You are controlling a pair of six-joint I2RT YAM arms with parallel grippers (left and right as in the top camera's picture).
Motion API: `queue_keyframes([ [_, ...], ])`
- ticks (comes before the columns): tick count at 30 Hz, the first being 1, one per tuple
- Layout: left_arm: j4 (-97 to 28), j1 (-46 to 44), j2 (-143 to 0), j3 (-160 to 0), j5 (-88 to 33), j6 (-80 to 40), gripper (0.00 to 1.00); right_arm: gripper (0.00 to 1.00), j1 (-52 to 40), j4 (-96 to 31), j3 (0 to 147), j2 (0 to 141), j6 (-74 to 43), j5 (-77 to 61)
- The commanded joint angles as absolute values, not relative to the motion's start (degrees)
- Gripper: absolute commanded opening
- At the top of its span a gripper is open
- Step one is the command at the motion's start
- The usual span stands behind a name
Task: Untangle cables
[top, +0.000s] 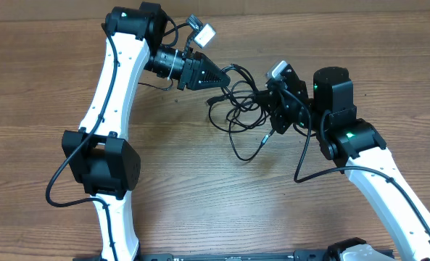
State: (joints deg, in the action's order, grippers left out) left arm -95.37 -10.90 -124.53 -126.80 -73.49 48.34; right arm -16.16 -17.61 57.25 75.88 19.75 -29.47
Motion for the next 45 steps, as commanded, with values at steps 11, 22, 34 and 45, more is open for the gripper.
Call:
queue_keyframes([
  [11,-95.5,-8.7,-124.6,-127.7,-75.7,48.6,0.04,0.04,-16.0,-28.9,57.0,75.9,19.5,-34.8],
  [22,-95.7,-8.6,-124.6,-127.7,-74.9,48.6,0.04,0.57,-16.0,-26.2,57.0,75.9,19.5,-34.8],
  [34,-96.8,-8.7,-124.6,-127.7,-74.4,48.6,0.05,0.54,-16.0,-15.0,57.0,75.9,19.5,-34.8],
  [45,-96.8,-8.8,-124.6,-127.7,-74.6,48.6,0.04,0.46,-16.1,-14.2,57.0,75.9,19.6,-36.9],
])
